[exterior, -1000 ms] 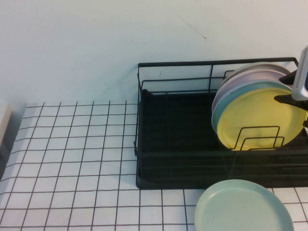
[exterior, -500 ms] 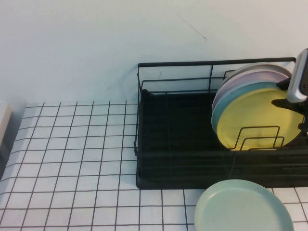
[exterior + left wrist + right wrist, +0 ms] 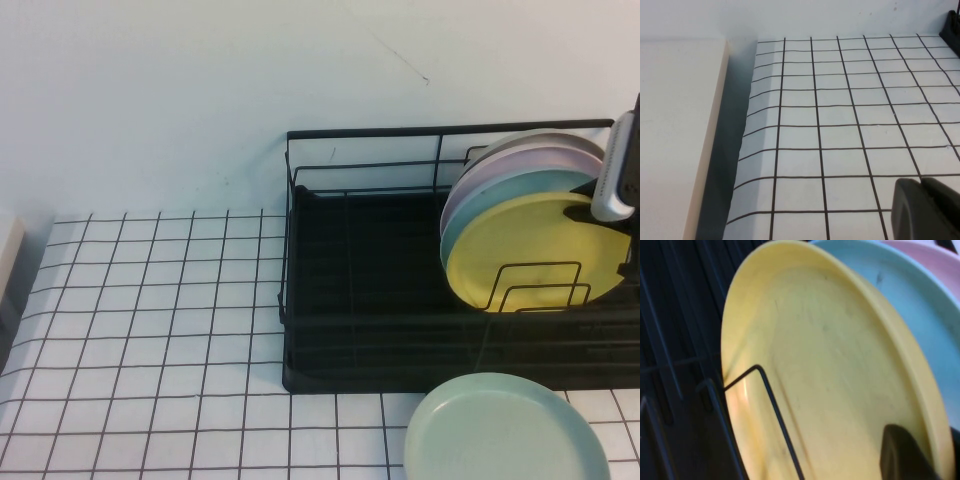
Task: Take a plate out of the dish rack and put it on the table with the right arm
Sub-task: Grasp the plate from the shelf, then place the plate from the table
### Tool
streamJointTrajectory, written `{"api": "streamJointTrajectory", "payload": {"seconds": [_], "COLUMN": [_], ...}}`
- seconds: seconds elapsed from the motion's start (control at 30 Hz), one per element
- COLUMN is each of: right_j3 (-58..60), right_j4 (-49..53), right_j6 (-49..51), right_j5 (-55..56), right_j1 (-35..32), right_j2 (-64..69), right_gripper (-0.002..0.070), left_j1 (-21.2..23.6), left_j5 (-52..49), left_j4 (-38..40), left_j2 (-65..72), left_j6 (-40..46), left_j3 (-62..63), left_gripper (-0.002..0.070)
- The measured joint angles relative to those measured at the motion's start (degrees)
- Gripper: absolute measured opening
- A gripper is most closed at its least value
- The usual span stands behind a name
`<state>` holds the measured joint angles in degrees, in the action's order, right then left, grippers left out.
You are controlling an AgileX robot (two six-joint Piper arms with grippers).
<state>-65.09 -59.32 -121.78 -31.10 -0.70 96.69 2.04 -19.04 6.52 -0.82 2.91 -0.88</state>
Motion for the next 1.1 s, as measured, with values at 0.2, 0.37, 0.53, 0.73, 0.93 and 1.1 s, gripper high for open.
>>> {"api": "streamJointTrajectory", "payload": {"seconds": [0.2, 0.37, 0.53, 0.73, 0.93, 1.1], "right_j3": [0.0, 0.0, 0.0, 0.0, 0.0, 5.2], "right_j4": [-2.1, -3.4, -6.9, -9.2, 6.5, 12.0], "right_j6": [0.0, 0.7, 4.5, 21.3, 59.9, 68.5], "right_j5": [-0.4, -1.1, -1.1, -0.6, -15.0, -31.3], "right_j1": [0.0, 0.0, 0.0, 0.0, 0.0, 0.0], "right_j2": [-4.4, -10.9, -18.1, -30.9, -37.2, -37.3], "right_gripper": [0.0114, 0.0101, 0.01, 0.01, 0.01, 0.01], "left_j1": [0.0, 0.0, 0.0, 0.0, 0.0, 0.0], "left_j5": [0.0, 0.0, 0.0, 0.0, 0.0, 0.0], "left_j4": [0.0, 0.0, 0.0, 0.0, 0.0, 0.0], "left_j2": [0.0, 0.0, 0.0, 0.0, 0.0, 0.0], "left_j6": [0.0, 0.0, 0.0, 0.0, 0.0, 0.0], "left_j3": [0.0, 0.0, 0.0, 0.0, 0.0, 0.0], "left_gripper": [-0.0003, -0.0003, -0.0003, -0.0003, -0.0003, -0.0003]}}
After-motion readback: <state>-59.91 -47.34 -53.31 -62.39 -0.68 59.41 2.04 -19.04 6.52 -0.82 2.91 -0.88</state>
